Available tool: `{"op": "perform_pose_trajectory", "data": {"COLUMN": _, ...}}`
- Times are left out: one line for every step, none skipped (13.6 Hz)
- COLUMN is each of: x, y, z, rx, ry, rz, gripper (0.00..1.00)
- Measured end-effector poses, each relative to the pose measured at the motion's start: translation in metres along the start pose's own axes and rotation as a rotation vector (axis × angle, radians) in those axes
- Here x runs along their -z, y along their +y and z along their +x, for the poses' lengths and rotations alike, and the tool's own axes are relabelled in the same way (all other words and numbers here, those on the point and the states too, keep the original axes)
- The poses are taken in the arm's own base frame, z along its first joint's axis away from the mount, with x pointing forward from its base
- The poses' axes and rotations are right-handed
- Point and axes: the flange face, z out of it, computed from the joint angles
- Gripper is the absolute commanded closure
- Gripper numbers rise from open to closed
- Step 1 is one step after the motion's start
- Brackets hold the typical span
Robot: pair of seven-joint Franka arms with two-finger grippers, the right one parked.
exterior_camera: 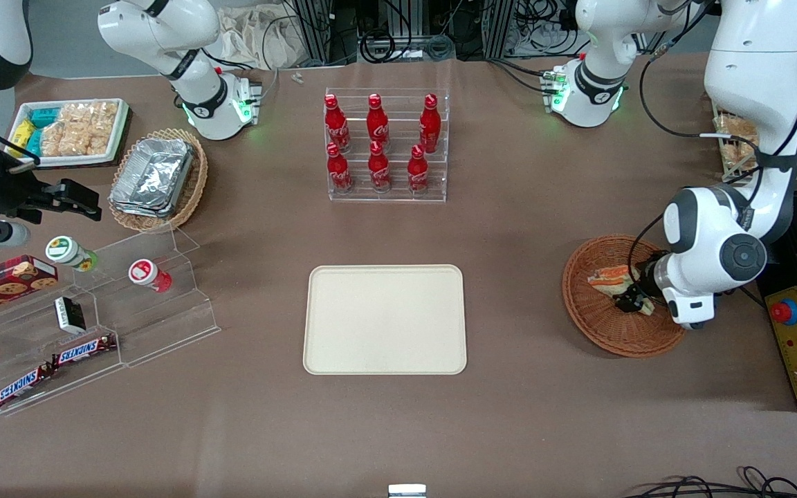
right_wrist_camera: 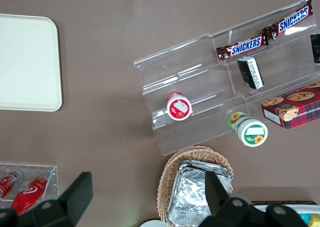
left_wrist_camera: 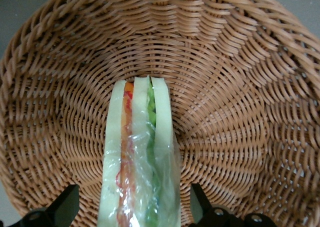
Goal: Place sandwich from basket to tray
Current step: 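Lower the left gripper and close it on the wrapped sandwich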
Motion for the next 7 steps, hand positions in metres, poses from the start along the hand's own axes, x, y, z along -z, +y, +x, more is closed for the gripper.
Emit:
{"op": "perform_pose_trajectory", "data": {"x": -0.0029, "y": 0.0006, "z": 0.0003, "rx": 0.003, "ry": 0.001, "rz": -0.002, "gripper": 0.12}}
{"op": "perform_pose_trajectory", "data": {"x": -0.0048, "y": 0.001, "z": 0.0006, "rx": 0.006, "ry": 0.001, "rz": -0.002, "gripper": 0.18}}
{"op": "perform_pose_trajectory", "data": {"x": -0.0055, "y": 0.0012, "z": 0.0006, "rx": 0.007, "ry": 0.002, "rz": -0.003, "gripper": 0.24}}
{"op": "perform_pose_trajectory", "data": {"x": -0.0055, "y": 0.0012, "z": 0.0006, "rx": 0.008, "ry": 0.002, "rz": -0.003, "gripper": 0.3}}
{"op": "perform_pose_trajectory", "data": {"x": -0.0055, "y": 0.0013, "z": 0.0006, "rx": 0.008, "ry": 0.003, "rz": -0.003, "gripper": 0.41}}
{"op": "perform_pose_trajectory", "data": {"x": -0.0055, "y": 0.0015, "z": 0.0004, "rx": 0.007, "ry": 0.003, "rz": -0.003, "gripper": 0.5}}
{"op": "perform_pose_trajectory", "data": {"x": -0.0054, "y": 0.0017, "z": 0.0003, "rx": 0.007, "ry": 0.003, "rz": -0.004, "gripper": 0.57}}
